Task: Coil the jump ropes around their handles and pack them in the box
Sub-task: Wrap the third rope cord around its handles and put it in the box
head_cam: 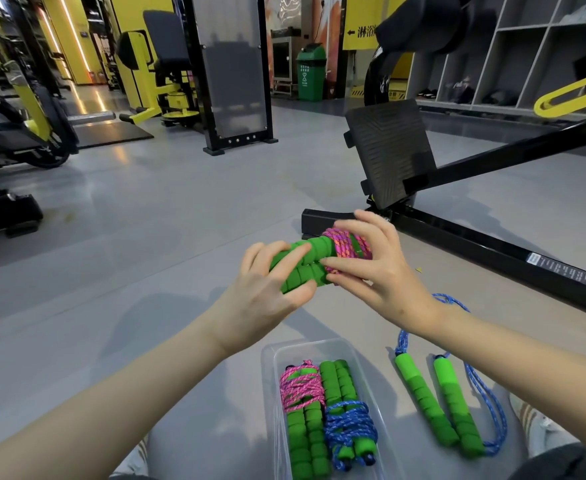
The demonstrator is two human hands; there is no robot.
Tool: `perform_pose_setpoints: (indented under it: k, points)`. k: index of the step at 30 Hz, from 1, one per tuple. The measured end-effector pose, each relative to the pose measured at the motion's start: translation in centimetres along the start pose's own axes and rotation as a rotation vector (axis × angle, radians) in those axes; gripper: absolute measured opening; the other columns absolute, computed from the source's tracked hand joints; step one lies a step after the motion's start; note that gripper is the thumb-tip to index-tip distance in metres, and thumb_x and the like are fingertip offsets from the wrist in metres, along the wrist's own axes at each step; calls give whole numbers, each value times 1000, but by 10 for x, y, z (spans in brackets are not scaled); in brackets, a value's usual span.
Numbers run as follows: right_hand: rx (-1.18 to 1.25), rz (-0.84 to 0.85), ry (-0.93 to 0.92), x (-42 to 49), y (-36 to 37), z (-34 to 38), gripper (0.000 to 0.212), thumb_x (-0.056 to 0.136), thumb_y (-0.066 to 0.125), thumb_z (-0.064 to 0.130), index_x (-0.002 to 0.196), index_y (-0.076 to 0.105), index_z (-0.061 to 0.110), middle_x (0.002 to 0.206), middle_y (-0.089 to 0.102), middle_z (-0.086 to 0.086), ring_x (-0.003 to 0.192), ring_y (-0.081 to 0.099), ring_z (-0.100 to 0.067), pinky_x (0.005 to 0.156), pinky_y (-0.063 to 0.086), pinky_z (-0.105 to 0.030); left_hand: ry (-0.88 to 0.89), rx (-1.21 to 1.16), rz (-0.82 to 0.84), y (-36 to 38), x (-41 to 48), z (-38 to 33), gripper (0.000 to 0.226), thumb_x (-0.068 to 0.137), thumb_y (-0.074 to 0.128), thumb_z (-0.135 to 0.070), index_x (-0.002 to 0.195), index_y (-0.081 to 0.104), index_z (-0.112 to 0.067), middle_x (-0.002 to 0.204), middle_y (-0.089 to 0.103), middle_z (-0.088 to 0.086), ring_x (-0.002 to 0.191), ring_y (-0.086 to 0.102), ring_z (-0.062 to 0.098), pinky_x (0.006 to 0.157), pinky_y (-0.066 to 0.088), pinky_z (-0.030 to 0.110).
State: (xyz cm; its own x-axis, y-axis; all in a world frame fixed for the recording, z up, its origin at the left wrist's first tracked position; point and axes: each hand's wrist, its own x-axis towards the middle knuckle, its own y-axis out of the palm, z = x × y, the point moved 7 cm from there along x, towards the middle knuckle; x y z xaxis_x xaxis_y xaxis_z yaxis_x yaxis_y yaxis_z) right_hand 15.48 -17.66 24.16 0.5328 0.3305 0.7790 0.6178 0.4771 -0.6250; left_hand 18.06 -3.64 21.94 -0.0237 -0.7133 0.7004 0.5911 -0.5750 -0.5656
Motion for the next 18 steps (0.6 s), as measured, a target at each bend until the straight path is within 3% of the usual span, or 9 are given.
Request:
perform_pose_setpoints:
  k: [2,5,9,13,15,18]
  points:
    - [144,-6,138,-1,-1,-13,25,87,60,32,105,73,19,135,43,-8,129,34,-26,109,30,-33,36,-12,-20,-4,3,-3,27,85,61,-4,107,52,-17,131,45,20,108,45,39,86,35,48]
    - [325,-70,291,0,-7,-28,30,83,68,22,112,67,16,128,44,-6,116,47,-15,101,40,-25,63,6,6,-4,9,-10,21,87,55,-7,106,52,-16,124,58,21,107,44,38,87,34,48]
    - [388,-149,444,-1,-14,-40,25,76,76,20,90,60,6,115,49,-5,110,54,-13,89,50,-31,44,4,16,-6,16,-9,21,85,58,-8,104,52,-14,117,64,21,106,44,38,87,34,47]
    - [192,-247,383,-3,-20,-32,28,76,73,26,67,61,3,95,50,-9,93,45,-3,78,39,-13,48,-2,3,-6,18,-10,20,86,58,-8,104,53,-14,117,64,20,106,45,39,88,35,48]
    - [70,-252,321,-2,-21,-24,29,78,70,30,65,62,5,84,45,-2,85,38,-10,76,33,-14,57,-1,-3,-4,16,-9,23,85,61,-7,105,53,-13,121,58,20,106,45,39,89,35,48]
    - [77,-166,208,-2,-14,-14,26,83,65,28,69,65,6,76,48,-1,79,38,-13,75,32,-17,70,-10,-29,-4,11,-7,20,89,57,-6,107,53,-12,125,46,17,108,45,40,90,35,48]
